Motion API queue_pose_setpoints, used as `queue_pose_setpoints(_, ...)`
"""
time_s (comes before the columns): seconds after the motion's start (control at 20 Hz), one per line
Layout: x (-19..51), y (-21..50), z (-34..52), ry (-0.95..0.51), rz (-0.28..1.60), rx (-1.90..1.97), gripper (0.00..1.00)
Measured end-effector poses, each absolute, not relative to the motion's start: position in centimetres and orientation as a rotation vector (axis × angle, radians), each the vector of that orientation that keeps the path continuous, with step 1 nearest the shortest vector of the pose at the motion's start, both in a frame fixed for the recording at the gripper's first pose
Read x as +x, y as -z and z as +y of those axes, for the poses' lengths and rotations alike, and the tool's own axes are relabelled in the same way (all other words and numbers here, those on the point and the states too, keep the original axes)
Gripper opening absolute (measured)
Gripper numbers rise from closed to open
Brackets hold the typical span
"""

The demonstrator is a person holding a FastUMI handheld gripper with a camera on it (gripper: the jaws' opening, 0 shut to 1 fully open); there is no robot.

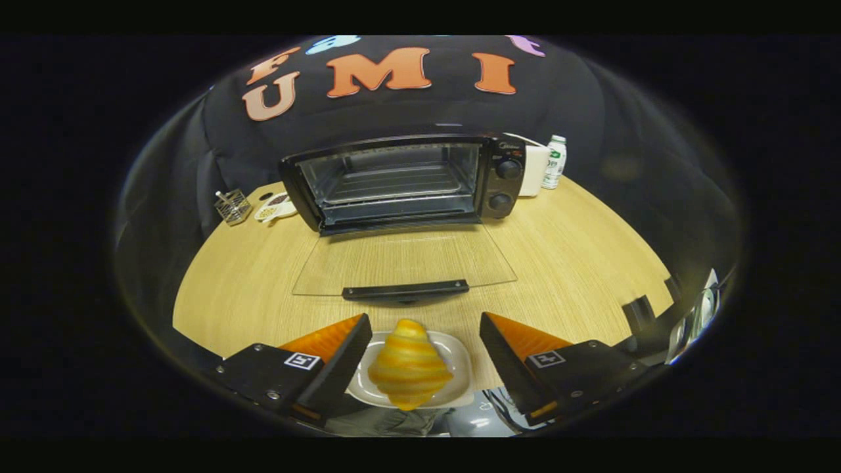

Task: Open the toaster oven, put the food inside, and close the toaster oven door.

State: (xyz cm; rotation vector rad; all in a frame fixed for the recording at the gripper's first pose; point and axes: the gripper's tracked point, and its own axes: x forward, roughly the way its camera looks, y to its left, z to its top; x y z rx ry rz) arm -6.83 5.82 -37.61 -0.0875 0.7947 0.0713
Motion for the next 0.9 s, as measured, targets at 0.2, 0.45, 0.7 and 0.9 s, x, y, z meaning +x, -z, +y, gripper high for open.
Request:
queue_pose_setpoints(0.2, -10.4, 37.9, 5.9, -0.051, 0.806, -0.080, 0.99)
queue_pose_setpoints(0.45, -14.1, 39.9, 6.4, -0.030, 0.851, -0.078, 0.99)
queue_pose_setpoints(0.7, -15.2, 42.3, 6.7, -0.006, 0.885, -0.072, 0.99)
queue_pose_setpoints(0.9, -15.1, 44.3, 6.2, 0.027, 0.917, -0.064, 0.99)
